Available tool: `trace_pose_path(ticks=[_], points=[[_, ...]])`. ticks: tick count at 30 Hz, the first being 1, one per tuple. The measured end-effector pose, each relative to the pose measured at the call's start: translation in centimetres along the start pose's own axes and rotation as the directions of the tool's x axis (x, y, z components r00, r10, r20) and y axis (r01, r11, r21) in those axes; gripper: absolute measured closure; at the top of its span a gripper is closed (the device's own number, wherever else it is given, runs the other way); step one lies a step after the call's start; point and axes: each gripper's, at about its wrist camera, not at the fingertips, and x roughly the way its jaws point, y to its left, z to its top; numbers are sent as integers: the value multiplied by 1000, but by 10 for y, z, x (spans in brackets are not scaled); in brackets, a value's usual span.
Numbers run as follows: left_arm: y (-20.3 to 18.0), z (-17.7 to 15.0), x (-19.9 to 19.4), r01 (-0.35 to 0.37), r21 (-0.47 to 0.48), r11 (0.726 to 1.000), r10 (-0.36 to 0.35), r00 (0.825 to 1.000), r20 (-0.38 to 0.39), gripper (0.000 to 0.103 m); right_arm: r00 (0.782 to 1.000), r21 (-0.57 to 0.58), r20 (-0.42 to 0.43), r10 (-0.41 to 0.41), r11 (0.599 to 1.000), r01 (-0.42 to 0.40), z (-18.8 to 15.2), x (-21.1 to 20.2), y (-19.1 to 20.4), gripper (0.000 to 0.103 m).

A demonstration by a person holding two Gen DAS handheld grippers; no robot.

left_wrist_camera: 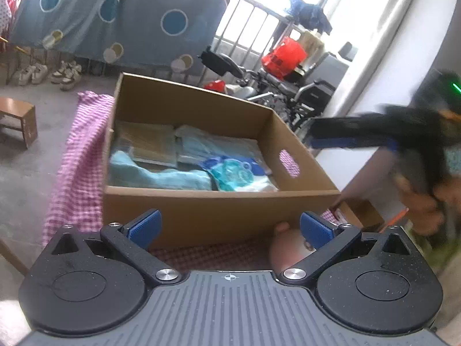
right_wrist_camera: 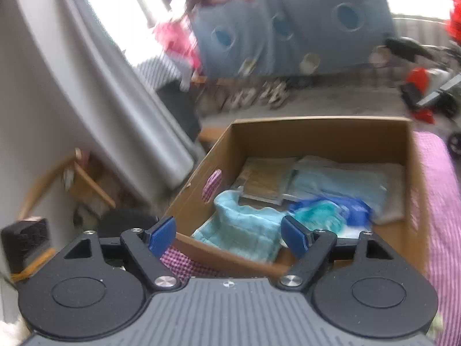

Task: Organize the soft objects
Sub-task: 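Open the right tool and withdraw it from the wet-wipes pack, then grasp the light-blue towel's edge inside the box with the right tool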

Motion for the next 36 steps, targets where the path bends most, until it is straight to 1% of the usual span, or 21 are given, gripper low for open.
trace_pose_path(ticks=[3,4,6,7,9,12,15,16,18,19,20,21,23,25,27,28,29,31,33,35,36], points=[[10,-1,-8,-15,5,1000,15,1000,15,0,989,-85,-150,9,996,-22,29,60,9,20],[15,-2,-11,-22,2,1000,22,1000,19,0,982,-103,-188,14,994,-34,34,77,13,18],[24,-5,-16,-31,-2,1000,31,999,26,0,950,-151,-310,38,985,-88,48,119,17,16],[29,-6,-20,-38,-7,999,38,999,27,0,938,-163,-345,33,982,-95,52,135,16,14],[38,-9,-25,-53,-19,998,53,998,30,0,902,-183,-432,24,977,-113,59,172,16,12],[50,-12,-33,-72,-46,996,74,997,36,0,861,-205,-509,-4,972,-117,64,218,13,11],[61,-13,-38,-90,-69,994,93,995,43,0,816,-228,-578,-14,963,-145,52,249,12,12],[65,-13,-39,-96,-78,992,100,994,42,0,806,-240,-592,-23,959,-149,50,256,11,12],[71,-12,-38,-108,-91,990,112,993,42,0,778,-259,-626,-49,954,-148,43,272,8,21],[73,-12,-38,-112,-98,989,116,992,43,0,763,-264,-644,-58,953,-150,40,277,7,36],[76,-12,-38,-115,-104,988,120,992,42,0,752,-274,-654,-75,951,-144,37,281,6,40],[78,-11,-38,-118,-110,987,123,991,43,0,761,-290,-645,-72,944,-156,36,279,8,43],[81,-12,-38,-116,-119,986,123,991,48,0,749,-289,-659,-65,942,-173,34,275,10,84],[85,-12,-38,-112,-130,985,119,992,49,0,758,-245,-651,-41,956,-159,32,269,6,87],[90,-13,-37,-108,-145,983,116,992,48,0,773,-187,-635,-9,972,-142,33,261,1,89],[92,-13,-36,-107,-152,983,115,992,47,0,784,-128,-621,28,982,-136,36,257,-5,90],[93,-13,-36,-105,-157,982,113,993,45,0,800,-68,-595,70,988,-136,41,250,-10,90],[94,-14,-36,-107,-165,981,116,992,43,0,835,51,-528,156,987,-152,51,234,-20,90],[94,-14,-38,-99,-166,981,108,993,47,0,871,173,-438,223,971,-162,60,216,-31,90],[94,-16,-40,-92,-168,982,102,993,53,0,890,332,-338,305,924,-191,66,201,-50,90],[94,-16,-41,-91,-168,982,101,994,53,0,893,401,-296,340,892,-207,65,196,-59,90]])
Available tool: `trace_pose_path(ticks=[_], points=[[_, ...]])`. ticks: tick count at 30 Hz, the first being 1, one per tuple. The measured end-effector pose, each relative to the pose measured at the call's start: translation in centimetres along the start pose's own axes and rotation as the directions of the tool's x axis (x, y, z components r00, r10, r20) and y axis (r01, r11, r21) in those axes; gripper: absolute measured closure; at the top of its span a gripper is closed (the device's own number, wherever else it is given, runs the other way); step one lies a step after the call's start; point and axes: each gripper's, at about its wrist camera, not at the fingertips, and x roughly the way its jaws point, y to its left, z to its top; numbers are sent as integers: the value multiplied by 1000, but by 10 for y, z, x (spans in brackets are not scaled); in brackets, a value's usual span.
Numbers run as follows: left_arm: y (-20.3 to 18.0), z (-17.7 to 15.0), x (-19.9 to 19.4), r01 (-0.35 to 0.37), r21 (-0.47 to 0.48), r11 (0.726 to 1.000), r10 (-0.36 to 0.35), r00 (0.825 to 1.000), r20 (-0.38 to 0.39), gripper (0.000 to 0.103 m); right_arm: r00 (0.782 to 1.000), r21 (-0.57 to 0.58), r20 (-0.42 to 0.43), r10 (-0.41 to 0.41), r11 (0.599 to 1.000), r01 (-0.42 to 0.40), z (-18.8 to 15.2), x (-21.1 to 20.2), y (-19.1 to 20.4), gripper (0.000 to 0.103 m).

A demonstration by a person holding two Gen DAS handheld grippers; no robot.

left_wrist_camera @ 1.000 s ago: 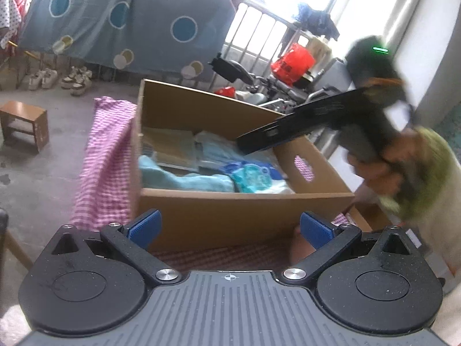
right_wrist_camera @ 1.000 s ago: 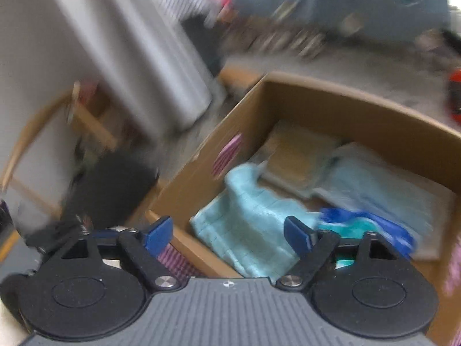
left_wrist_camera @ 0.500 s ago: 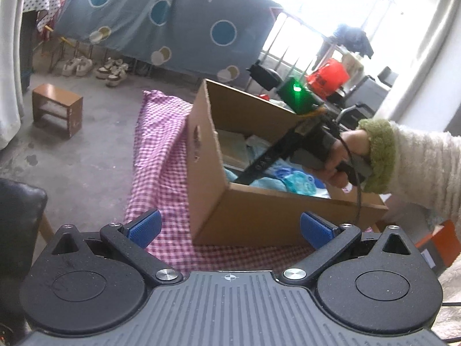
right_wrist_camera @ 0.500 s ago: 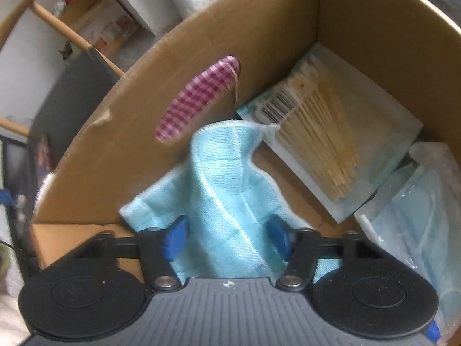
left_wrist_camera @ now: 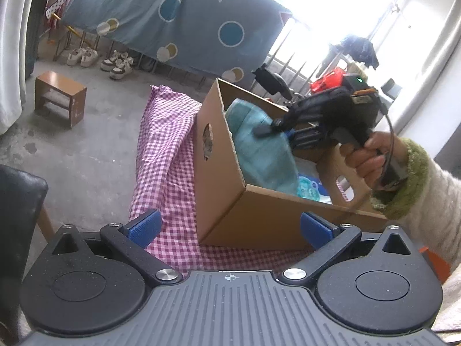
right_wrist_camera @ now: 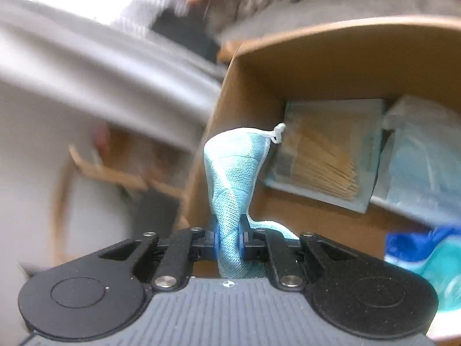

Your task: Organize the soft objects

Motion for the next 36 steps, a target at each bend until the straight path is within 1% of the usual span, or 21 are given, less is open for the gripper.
trace_pose_path(ticks=[1,3,4,5,7,9,11,13,17,20,22,24,25,26,27,28,30,31,33,35,36], points=[[0,-1,0,1,-1,1000,-1,1000,0,0,999,83,29,40,996,-42,-1,-6,-12,90],[1,-1,-1,-1,-6,1000,1,1000,-1,0,990,218,81,115,967,-130,-4,-11,-33,90],[1,-1,-1,0,-8,1000,0,1000,-1,0,984,289,115,135,943,-163,-9,-13,-45,90],[2,-1,-1,1,-11,1000,-1,1000,-1,0,981,341,137,137,924,-176,-12,-10,-54,90],[3,-2,-3,4,-14,1000,-4,1000,2,0,977,429,184,107,885,-178,-20,-9,-71,90],[4,-1,-5,7,-18,1000,-7,1000,5,0,979,511,197,56,846,-152,-27,-6,-84,90],[5,-1,-5,12,-18,1000,-12,1000,7,0,987,531,161,8,842,-93,-31,4,-86,88],[5,-1,-5,14,-22,1000,-14,1000,9,0,996,525,83,-28,851,-20,-32,17,-81,88],[5,-1,-5,22,-26,999,-22,1000,13,0,997,498,3,-82,864,70,-31,39,-66,87],[5,-3,-6,31,-21,999,-31,999,12,0,998,497,-15,-65,865,64,-28,49,-58,87],[5,-3,-5,34,-19,999,-34,999,10,0,999,472,-23,-25,881,33,-32,57,-51,86],[5,-4,-5,32,-19,999,-31,999,7,0,999,430,-43,-18,902,34,-32,58,-43,79],[5,-4,-5,31,-21,999,-31,1000,6,0,999,418,-41,-32,907,46,-33,55,-41,65],[6,-4,-6,31,-24,999,-31,1000,5,0,998,413,-36,-49,909,60,-27,54,-40,43],[6,-3,-5,32,-24,999,-32,999,6,0,997,405,-28,-76,911,81,-25,49,-40,35],[6,-3,-6,33,-24,999,-33,999,8,0,991,391,-11,-137,911,130,-27,38,-38,29],[6,-3,-7,34,-22,999,-34,999,13,0,964,337,21,-264,910,242,-24,21,-30,29],[5,-4,-7,34,-23,999,-34,999,13,0,954,314,43,-295,911,268,-24,12,-26,29],[6,-5,-7,35,-23,999,-35,999,12,0,946,244,83,-312,927,284,-23,-3,-13,33],[6,-5,-6,32,-22,999,-32,999,8,0,932,114,115,-344,936,332,-25,-7,6,62],[6,-5,-6,32,-21,999,-32,999,7,0,935,47,100,-341,940,338,-27,-5,17,64]])
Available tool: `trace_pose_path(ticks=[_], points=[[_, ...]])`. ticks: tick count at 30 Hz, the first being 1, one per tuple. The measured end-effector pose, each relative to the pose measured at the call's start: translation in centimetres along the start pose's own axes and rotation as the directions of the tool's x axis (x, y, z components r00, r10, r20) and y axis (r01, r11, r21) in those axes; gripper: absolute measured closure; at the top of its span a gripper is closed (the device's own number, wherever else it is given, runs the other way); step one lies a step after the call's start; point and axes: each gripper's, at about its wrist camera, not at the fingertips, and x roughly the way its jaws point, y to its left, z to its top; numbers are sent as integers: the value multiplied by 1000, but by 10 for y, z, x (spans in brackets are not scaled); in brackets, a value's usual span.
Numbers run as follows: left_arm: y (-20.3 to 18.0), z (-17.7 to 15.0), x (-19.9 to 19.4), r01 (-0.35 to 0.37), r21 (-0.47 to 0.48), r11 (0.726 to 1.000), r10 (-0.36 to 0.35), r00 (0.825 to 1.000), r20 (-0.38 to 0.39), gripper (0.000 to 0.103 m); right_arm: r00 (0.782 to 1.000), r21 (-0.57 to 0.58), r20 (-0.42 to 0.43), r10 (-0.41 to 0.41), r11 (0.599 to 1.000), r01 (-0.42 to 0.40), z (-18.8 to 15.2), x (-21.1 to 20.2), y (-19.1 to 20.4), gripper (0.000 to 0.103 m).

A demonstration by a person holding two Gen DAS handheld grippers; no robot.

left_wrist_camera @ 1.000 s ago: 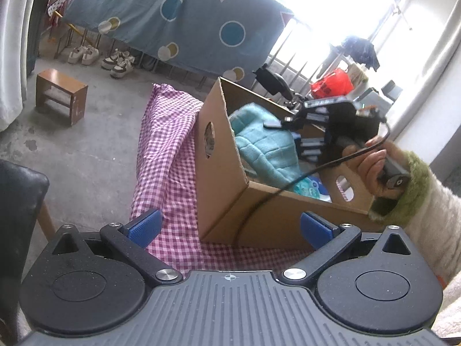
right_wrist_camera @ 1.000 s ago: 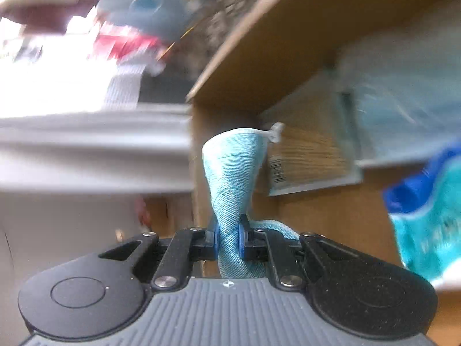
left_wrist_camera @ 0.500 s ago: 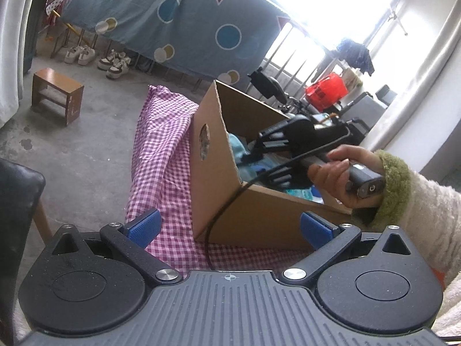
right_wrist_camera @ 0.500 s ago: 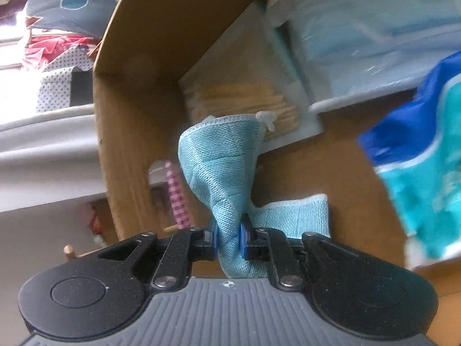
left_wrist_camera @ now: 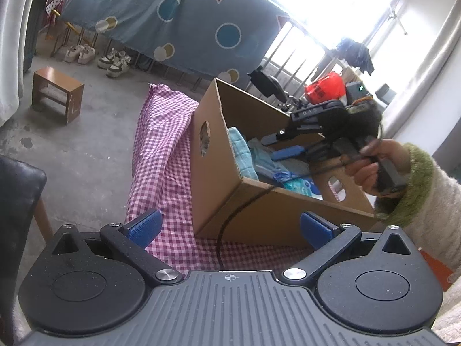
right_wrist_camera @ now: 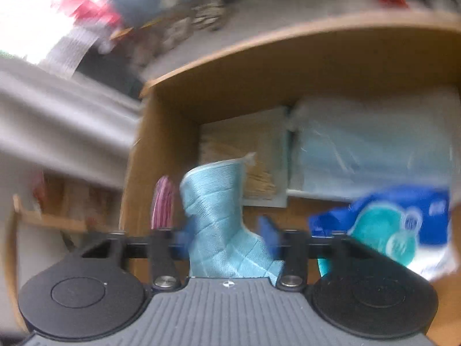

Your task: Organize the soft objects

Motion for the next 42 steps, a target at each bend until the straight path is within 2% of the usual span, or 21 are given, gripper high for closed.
trace_pose_path(ticks=[2,5,8,12,16,18,20,21,23,25,30,32,33,34,36,37,39,42], points=[[0,0,0,-2,-2,1000,2,1000,0,0,995,-53,-88,36,998,-41,3,8,12,67],[0,1,1,0,-10,1000,0,1000,1,0,973,-63,-229,-22,998,8,2,36,17,66],[2,0,-1,4,-12,1000,-4,1000,1,0,943,32,-332,-41,998,55,7,69,-1,65],[4,-2,-2,0,-9,1000,0,1000,1,0,900,173,-429,76,985,-1,7,85,-15,65],[7,-1,2,-9,-31,999,9,1000,-9,0,875,188,-463,139,981,-56,2,96,-7,63],[7,-1,0,-6,-30,1000,6,1000,-7,0,869,215,-460,184,972,-92,1,100,-6,58],[6,-1,-1,-2,-25,1000,2,1000,-5,0,863,215,-459,210,969,-122,1,100,-3,40],[5,-1,-1,-3,-24,1000,3,1000,-6,0,862,202,-458,216,970,-136,2,98,-1,36],[4,-2,-1,-5,-22,1000,4,1000,-10,0,875,162,-451,177,980,-115,5,93,4,32],[4,-3,0,-4,-23,1000,4,1000,-14,0,899,139,-416,140,986,-89,8,76,9,30],[4,-4,2,-1,-15,1000,1,1000,-23,0,971,103,-228,66,994,-43,30,30,11,30],[4,-3,2,-1,-18,1000,1,1000,-26,0,984,83,-171,49,996,-35,37,26,12,36],[5,-3,2,-3,-20,1000,2,1000,-26,0,987,81,-153,39,996,-26,40,29,13,40],[5,-3,2,-3,-22,1000,2,1000,-26,0,987,86,-156,35,996,-22,40,36,14,52],[6,-2,2,-5,-26,1000,4,1000,-25,0,980,119,-191,58,992,-35,39,60,4,61],[6,-2,2,-8,-28,1000,7,1000,-25,0,977,129,-205,61,991,-35,35,72,0,70],[7,-3,2,-12,-33,999,11,1000,-27,0,971,140,-227,75,989,-43,24,95,-2,73],[8,-4,2,-16,-36,999,15,999,-30,0,960,143,-235,151,982,-120,23,106,-1,73]])
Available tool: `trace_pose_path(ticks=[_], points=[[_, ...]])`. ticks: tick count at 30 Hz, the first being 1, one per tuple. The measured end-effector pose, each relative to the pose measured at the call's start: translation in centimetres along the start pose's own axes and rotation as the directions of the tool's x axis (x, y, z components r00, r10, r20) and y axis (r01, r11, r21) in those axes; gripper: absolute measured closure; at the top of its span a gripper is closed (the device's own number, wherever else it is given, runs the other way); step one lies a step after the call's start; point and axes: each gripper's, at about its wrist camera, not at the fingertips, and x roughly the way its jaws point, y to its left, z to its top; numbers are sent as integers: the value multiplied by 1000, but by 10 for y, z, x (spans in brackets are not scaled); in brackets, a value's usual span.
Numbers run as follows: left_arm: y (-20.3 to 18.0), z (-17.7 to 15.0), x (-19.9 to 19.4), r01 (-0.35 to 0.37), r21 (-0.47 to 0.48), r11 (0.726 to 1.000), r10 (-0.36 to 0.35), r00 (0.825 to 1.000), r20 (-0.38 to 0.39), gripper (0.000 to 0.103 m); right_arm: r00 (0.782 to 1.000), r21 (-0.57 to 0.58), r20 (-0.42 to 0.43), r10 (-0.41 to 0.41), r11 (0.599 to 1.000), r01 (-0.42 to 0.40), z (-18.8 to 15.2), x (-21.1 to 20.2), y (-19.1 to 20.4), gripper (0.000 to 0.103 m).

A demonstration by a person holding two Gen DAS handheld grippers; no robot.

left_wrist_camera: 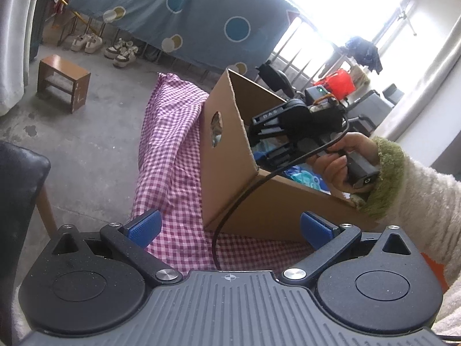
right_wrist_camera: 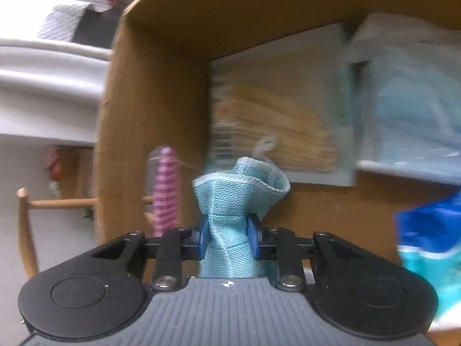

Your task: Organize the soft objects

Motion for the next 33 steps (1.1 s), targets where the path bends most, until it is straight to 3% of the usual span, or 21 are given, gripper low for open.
trace_pose_path(ticks=[3,5,8,11,13,16,20,23,26,28,30,33], points=[[0,0,0,1,2,1000,-1,1000,-1,0,1000,-14,-17,-23,1000,23,-1,-2,4,66],[-1,0,-1,5,7,1000,-5,1000,3,0,999,-1,-10,-43,999,43,-2,-11,4,42],[-1,-1,0,11,8,1000,-11,1000,3,0,999,14,-14,-52,999,53,-9,-23,0,23],[-2,-1,0,14,6,1000,-14,1000,1,0,994,32,-73,-82,996,85,-19,-5,-7,19],[-4,0,0,11,9,1000,-11,1000,-4,0,989,58,-138,-52,996,61,-26,8,-8,12],[-10,0,-6,-5,26,1000,5,1000,1,0,989,17,-146,-18,1000,20,-30,6,5,10],[-14,-1,-13,-45,40,998,44,999,22,0,999,-46,-37,11,999,-13,-43,-38,15,10],[-16,-2,-18,-46,29,998,45,998,32,0,993,-92,71,91,992,-84,-68,-94,9,9],[-23,0,-18,-50,36,998,49,998,31,0,963,-161,180,198,972,-170,-112,-155,-8,6],[-31,1,-15,-41,49,998,40,999,22,0,930,-211,264,254,957,-201,-150,-189,-19,5],[-39,0,-10,-25,67,997,25,1000,3,0,897,-249,350,272,949,-191,-186,-215,-33,3],[-61,-5,3,20,113,993,-16,999,-35,0,848,-232,475,236,963,-139,-233,-240,-65,3]])
